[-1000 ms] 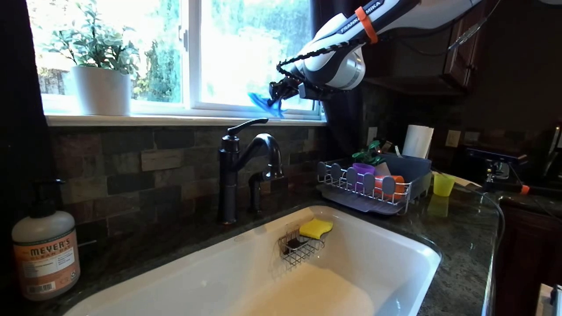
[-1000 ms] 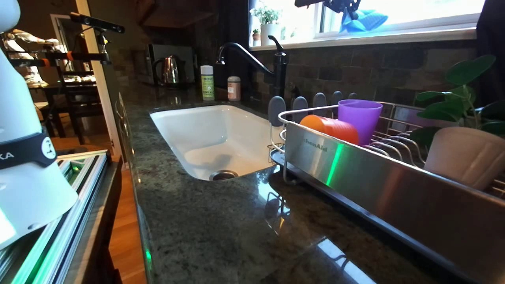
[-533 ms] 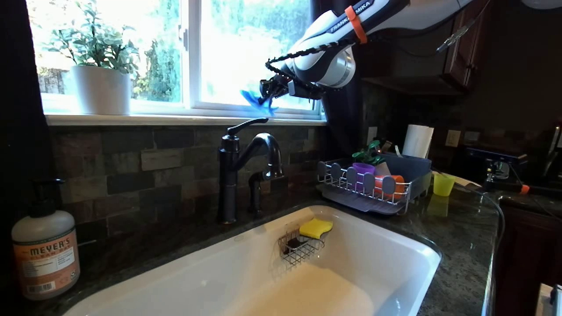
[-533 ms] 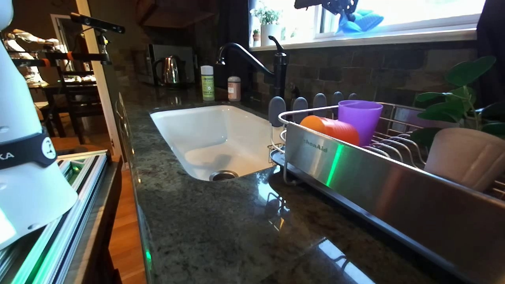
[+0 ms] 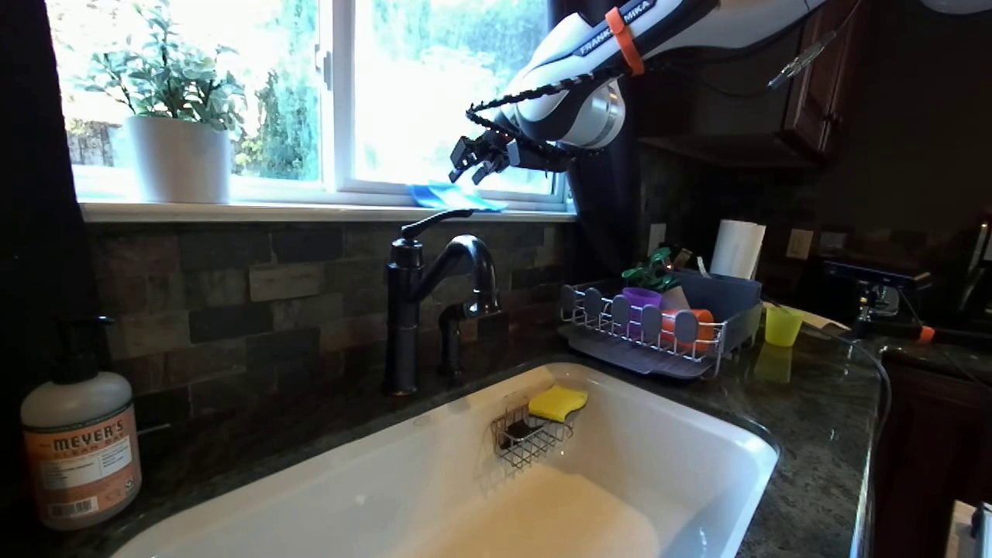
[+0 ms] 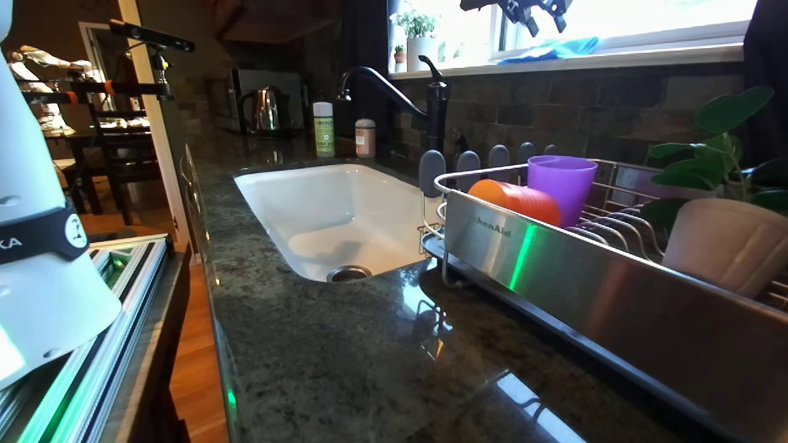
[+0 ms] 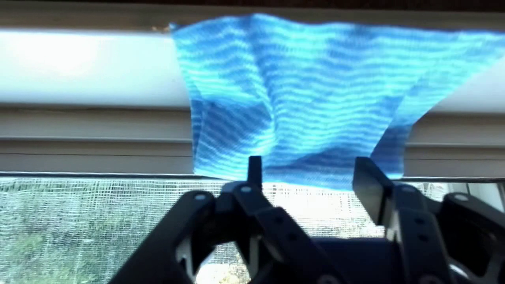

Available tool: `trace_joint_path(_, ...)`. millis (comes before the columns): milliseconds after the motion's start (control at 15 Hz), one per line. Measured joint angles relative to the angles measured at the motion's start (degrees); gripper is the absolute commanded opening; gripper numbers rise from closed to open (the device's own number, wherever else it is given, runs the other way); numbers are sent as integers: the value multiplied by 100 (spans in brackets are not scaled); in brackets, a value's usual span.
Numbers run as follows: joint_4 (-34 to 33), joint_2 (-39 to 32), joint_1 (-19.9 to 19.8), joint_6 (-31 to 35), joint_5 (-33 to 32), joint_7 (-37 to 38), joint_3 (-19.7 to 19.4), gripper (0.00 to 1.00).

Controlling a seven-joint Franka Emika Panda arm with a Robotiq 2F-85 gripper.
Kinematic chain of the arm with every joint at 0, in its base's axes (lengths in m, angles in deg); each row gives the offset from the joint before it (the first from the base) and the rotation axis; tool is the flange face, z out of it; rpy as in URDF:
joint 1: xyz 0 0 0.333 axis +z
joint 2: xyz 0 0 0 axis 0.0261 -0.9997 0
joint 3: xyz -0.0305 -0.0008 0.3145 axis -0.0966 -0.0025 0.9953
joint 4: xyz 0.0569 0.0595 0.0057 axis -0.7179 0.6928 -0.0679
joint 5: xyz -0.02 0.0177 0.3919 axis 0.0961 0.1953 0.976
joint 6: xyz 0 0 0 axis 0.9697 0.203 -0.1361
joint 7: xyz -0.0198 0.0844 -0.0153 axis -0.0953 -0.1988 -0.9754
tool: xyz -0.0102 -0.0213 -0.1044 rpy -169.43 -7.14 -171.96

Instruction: Pick up the blue cloth and wipe the counter

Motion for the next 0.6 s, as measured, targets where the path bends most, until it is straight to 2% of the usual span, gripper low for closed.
trace_joint_path(67, 1, 29, 29, -33, -12, 3, -40, 99)
trace_joint_path(467, 101, 255, 198, -12, -60, 37, -237, 100)
trace_joint_path(600, 399, 511, 237, 302, -66, 37, -238, 100)
